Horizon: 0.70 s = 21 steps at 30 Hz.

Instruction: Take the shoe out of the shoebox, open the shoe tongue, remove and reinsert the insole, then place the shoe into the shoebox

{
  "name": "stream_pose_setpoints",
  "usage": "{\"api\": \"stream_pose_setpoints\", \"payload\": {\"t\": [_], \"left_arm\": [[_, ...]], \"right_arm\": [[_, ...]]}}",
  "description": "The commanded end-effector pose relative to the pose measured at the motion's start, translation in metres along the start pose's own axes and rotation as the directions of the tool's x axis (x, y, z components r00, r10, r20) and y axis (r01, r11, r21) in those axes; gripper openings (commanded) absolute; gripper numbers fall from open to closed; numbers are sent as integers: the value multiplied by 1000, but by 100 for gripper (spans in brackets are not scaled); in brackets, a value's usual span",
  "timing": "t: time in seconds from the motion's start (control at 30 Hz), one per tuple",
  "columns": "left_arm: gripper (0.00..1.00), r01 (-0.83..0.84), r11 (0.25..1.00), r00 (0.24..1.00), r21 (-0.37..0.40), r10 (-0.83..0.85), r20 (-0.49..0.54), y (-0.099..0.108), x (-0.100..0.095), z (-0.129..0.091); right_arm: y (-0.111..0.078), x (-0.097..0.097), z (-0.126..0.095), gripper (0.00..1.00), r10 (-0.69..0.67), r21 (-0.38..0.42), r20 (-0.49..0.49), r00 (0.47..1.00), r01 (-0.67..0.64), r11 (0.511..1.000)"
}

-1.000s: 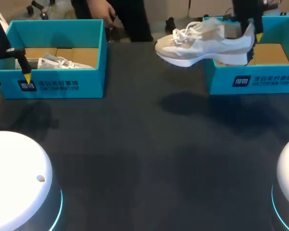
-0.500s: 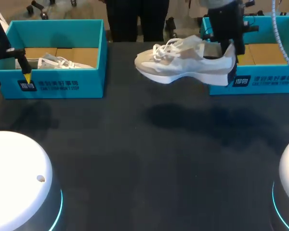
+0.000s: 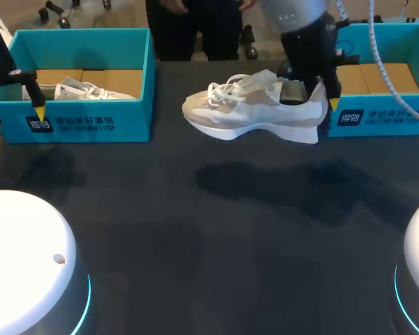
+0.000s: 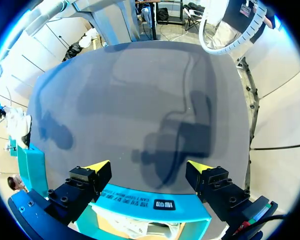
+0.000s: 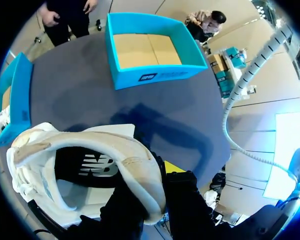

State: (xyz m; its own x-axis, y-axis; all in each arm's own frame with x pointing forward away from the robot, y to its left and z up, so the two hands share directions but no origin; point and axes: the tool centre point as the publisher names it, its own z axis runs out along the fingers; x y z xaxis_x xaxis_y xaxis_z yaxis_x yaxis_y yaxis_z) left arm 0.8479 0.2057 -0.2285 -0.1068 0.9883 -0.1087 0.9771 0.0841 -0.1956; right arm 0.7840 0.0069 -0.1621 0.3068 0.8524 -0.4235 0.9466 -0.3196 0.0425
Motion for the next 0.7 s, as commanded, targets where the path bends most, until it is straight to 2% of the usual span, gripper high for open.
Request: {"api": "stream_pose_setpoints", "payload": {"t": [0.03,0.5,0.7], "left_arm": [[100,0,1000,1000,-1,0,-2,0,0,0],[100,0,1000,1000,-1,0,-2,0,0,0],[100,0,1000,1000,-1,0,-2,0,0,0]], "right_arm": [[1,0,-2,0,0,1,1,1000,0,1000],[1,0,-2,0,0,1,1,1000,0,1000],[-28,9,12,0,-45,20,27,999,44,999]]}}
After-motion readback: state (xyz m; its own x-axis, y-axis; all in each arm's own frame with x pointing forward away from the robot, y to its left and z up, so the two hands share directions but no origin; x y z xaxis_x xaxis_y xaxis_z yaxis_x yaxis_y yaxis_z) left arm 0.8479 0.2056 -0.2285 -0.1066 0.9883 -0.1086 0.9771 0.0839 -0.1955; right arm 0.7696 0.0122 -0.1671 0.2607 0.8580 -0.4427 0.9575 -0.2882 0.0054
